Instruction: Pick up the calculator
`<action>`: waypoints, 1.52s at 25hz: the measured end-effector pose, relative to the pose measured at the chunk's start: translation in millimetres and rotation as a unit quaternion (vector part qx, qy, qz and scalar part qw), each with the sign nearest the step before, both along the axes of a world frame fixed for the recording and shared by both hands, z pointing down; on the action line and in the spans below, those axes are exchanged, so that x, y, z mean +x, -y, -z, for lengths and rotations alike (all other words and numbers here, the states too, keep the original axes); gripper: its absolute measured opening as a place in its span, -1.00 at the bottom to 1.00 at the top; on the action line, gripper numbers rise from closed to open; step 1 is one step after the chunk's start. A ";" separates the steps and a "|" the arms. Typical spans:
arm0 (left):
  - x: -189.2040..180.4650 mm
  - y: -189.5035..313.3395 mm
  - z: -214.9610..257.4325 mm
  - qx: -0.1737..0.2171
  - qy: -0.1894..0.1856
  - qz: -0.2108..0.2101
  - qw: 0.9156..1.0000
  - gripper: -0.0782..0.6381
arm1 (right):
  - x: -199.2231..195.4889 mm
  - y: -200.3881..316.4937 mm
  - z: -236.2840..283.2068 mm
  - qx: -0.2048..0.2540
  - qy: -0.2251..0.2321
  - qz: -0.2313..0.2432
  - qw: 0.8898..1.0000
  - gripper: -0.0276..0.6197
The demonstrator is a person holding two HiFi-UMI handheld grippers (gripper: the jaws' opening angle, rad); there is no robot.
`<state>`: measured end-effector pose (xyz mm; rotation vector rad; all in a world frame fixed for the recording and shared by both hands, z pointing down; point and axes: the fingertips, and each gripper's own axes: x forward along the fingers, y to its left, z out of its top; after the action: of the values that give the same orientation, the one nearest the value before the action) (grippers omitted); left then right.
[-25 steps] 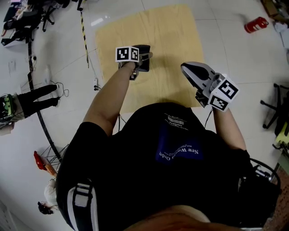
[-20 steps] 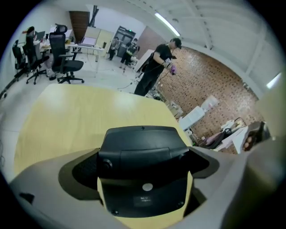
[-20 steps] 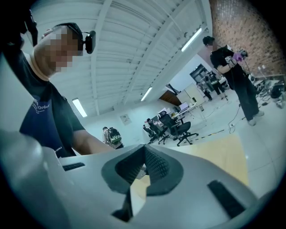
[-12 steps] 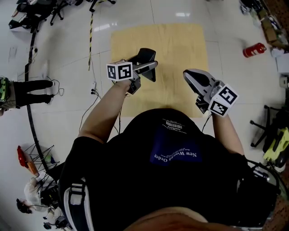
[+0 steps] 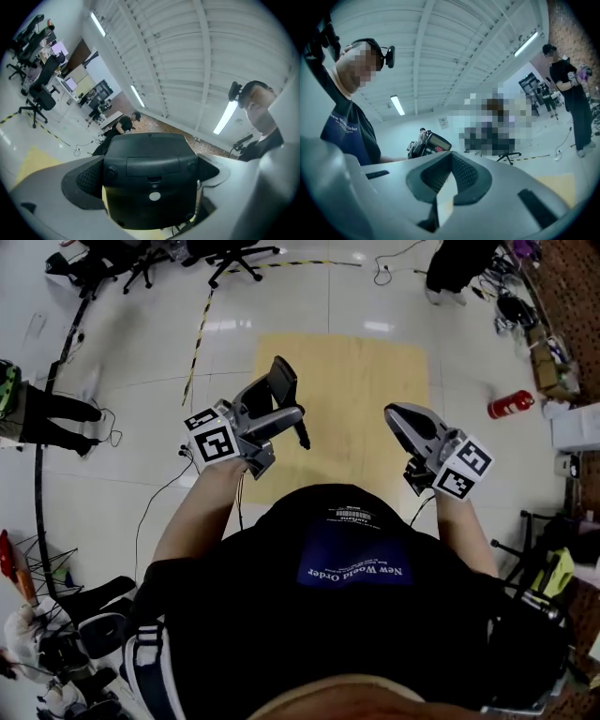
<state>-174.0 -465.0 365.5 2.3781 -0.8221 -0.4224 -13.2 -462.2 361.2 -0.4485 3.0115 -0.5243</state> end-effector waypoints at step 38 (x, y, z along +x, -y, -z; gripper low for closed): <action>-40.2 -76.5 84.7 0.149 -0.102 0.008 0.983 0.87 | -21.1 3.8 50.8 0.042 0.004 -0.016 0.999 -0.97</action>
<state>-214.3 -388.6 280.8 2.5439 -0.7253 -0.8332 -34.3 -466.0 310.4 -0.4880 2.9982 -0.3939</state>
